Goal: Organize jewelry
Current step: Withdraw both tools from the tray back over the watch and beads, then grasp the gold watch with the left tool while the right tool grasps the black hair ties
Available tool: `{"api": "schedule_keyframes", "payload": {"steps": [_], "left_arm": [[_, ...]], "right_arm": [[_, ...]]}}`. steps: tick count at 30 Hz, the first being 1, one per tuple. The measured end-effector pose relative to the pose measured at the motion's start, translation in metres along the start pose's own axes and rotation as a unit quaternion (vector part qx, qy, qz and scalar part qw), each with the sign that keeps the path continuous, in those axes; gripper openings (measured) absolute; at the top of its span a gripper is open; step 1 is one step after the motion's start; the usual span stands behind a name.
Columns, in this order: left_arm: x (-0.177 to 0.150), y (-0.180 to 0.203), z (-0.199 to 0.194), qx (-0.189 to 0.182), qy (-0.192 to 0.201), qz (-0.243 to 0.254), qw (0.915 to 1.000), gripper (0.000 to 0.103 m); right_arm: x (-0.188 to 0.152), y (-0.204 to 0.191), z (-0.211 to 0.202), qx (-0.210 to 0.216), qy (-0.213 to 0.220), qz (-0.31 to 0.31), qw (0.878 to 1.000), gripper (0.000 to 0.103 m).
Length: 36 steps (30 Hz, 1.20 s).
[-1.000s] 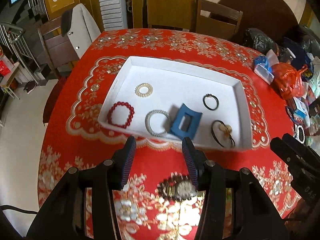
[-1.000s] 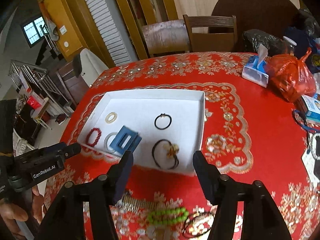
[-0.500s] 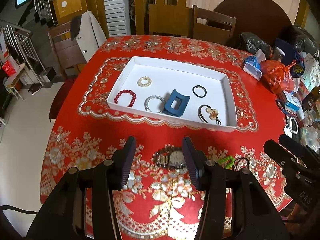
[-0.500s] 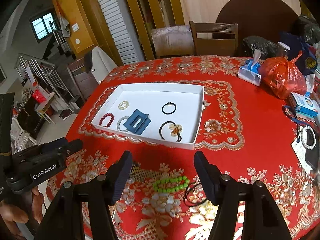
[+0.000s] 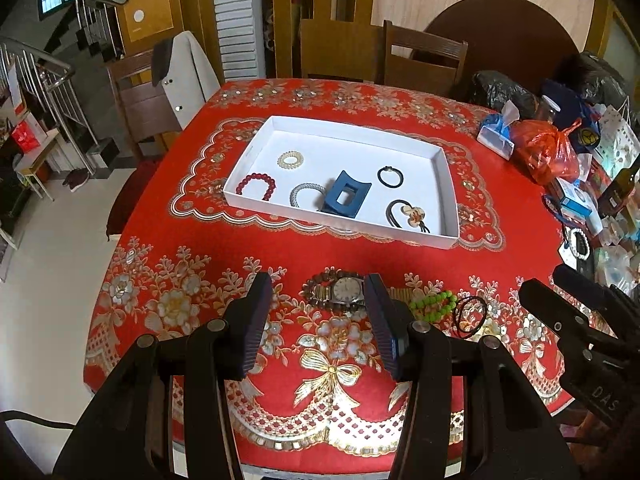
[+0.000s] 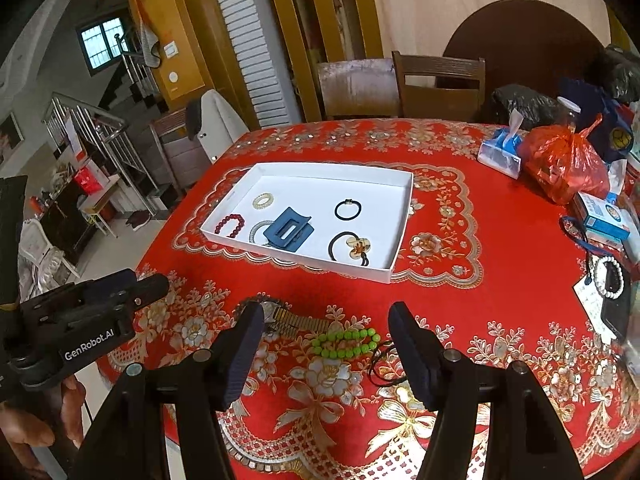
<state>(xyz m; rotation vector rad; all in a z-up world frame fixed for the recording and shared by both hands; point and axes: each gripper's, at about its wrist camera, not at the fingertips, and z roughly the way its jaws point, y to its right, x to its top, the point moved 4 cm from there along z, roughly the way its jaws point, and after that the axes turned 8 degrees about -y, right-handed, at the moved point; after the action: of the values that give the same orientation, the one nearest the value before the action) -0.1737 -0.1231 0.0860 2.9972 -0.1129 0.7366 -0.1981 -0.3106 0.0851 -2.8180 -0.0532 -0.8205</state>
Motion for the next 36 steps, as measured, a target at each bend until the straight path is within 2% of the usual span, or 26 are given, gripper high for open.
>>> {"api": "schedule_keyframes", "payload": {"steps": [25, 31, 36], "left_arm": [[-0.008, 0.002, 0.008, 0.008, -0.011, 0.000, 0.9999, 0.047], [-0.009, -0.010, 0.022, -0.008, -0.034, -0.014, 0.9993, 0.047], [-0.016, -0.035, 0.050, -0.034, -0.073, -0.041, 0.9959, 0.051]], "right_arm": [[-0.012, 0.010, 0.011, -0.001, -0.024, 0.003, 1.000, 0.065], [-0.019, 0.025, 0.022, -0.005, -0.039, 0.015, 0.999, 0.066], [-0.044, 0.051, 0.045, -0.017, -0.079, 0.034, 0.996, 0.066]]}}
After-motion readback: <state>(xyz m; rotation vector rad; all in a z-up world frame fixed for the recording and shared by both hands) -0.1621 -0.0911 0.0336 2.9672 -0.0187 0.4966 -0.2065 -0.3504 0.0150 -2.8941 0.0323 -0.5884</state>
